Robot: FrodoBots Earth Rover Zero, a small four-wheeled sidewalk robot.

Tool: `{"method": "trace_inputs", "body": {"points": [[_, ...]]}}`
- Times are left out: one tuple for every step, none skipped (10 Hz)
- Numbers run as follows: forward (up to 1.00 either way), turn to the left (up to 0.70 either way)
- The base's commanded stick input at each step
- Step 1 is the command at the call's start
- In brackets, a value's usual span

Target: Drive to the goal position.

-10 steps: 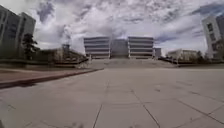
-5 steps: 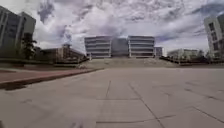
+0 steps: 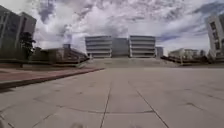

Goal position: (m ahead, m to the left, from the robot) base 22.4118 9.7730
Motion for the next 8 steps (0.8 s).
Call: {"method": "trace_inputs", "body": {"points": [[1.00,0.00],[1.00,0.00],[1.00,0.00],[1.00,0.00],[1.00,0.00],[1.00,0.00],[1.00,0.00],[1.00,0.00]]}}
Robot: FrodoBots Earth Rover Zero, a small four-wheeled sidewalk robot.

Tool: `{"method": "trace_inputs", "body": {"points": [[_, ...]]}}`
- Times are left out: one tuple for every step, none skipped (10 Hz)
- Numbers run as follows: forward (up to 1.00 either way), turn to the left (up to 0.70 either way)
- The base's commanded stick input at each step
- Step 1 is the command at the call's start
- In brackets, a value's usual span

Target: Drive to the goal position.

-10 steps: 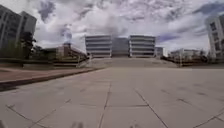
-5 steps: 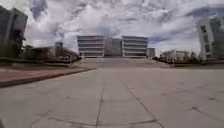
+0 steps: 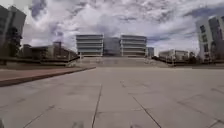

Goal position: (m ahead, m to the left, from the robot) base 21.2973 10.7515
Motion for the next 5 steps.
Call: {"method": "trace_inputs", "body": {"points": [[1.00,0.00],[1.00,0.00],[1.00,0.00],[1.00,0.00],[1.00,0.00]]}}
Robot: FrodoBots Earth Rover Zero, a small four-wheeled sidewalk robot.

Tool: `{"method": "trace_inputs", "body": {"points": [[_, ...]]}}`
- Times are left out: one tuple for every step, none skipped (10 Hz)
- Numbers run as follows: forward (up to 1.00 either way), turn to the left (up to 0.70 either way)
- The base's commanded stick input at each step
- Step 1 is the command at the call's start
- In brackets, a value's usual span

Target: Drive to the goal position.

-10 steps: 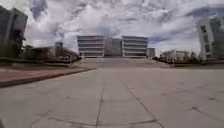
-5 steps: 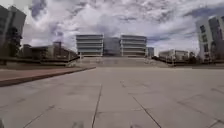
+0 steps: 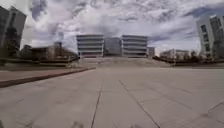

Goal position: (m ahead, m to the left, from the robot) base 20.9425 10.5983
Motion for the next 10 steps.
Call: {"method": "trace_inputs", "body": {"points": [[1.00,0.00],[1.00,0.00],[1.00,0.00],[1.00,0.00],[1.00,0.00],[1.00,0.00],[1.00,0.00],[1.00,0.00],[1.00,0.00],[1.00,0.00]]}}
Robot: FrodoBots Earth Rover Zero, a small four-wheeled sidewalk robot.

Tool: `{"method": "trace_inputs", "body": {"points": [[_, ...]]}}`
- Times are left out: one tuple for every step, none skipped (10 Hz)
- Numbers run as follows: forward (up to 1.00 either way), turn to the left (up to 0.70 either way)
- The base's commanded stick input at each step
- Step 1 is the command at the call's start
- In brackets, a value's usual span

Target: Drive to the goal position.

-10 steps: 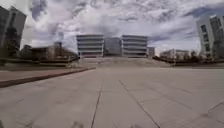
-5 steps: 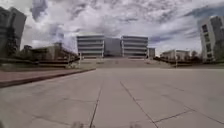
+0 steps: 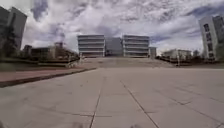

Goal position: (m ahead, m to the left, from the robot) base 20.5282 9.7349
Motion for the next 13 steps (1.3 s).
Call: {"method": "trace_inputs", "body": {"points": [[1.00,0.00],[1.00,0.00],[1.00,0.00],[1.00,0.00],[1.00,0.00],[1.00,0.00],[1.00,0.00],[1.00,0.00],[1.00,0.00],[1.00,0.00],[1.00,0.00],[1.00,0.00],[1.00,0.00]]}}
